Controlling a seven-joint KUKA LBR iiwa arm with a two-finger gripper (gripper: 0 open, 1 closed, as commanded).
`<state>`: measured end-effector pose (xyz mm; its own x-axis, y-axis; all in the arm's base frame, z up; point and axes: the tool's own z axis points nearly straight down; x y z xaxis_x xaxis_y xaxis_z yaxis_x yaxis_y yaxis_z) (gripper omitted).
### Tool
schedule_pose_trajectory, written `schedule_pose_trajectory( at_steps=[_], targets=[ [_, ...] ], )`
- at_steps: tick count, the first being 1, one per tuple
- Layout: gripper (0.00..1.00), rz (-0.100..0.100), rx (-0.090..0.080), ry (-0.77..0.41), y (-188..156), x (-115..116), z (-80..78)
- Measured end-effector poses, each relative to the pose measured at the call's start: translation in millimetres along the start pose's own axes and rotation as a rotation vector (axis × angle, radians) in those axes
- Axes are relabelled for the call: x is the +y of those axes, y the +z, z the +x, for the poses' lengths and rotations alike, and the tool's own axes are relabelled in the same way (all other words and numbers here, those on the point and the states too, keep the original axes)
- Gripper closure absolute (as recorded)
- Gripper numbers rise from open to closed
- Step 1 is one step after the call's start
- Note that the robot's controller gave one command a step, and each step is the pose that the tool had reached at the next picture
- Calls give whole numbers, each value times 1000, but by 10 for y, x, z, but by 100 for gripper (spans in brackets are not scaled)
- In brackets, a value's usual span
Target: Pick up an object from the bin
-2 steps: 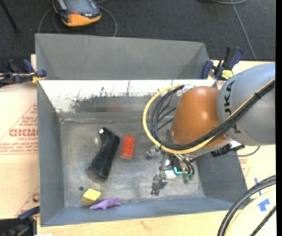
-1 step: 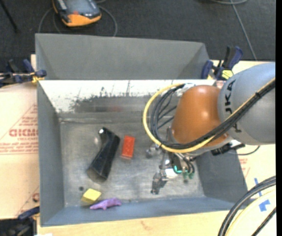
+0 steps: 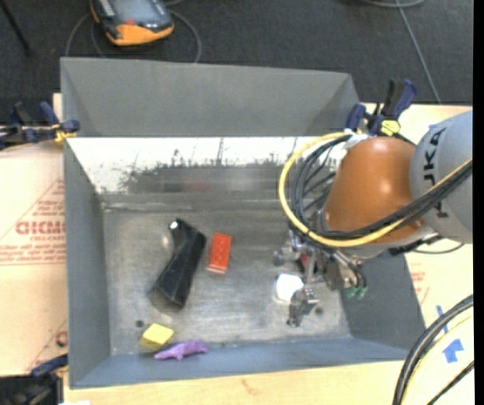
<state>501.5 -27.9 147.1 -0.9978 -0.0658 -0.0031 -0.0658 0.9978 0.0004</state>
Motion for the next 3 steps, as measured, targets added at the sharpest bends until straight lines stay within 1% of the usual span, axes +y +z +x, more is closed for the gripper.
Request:
schedule_pose_trajectory(
  at_steps=[1,2,3],
  targets=[
    [0,2,-1,8,173,-260,19],
    [100,3,-4,13,737,-541,-432],
    [100,3,-4,13,737,-541,-431]
  ],
)
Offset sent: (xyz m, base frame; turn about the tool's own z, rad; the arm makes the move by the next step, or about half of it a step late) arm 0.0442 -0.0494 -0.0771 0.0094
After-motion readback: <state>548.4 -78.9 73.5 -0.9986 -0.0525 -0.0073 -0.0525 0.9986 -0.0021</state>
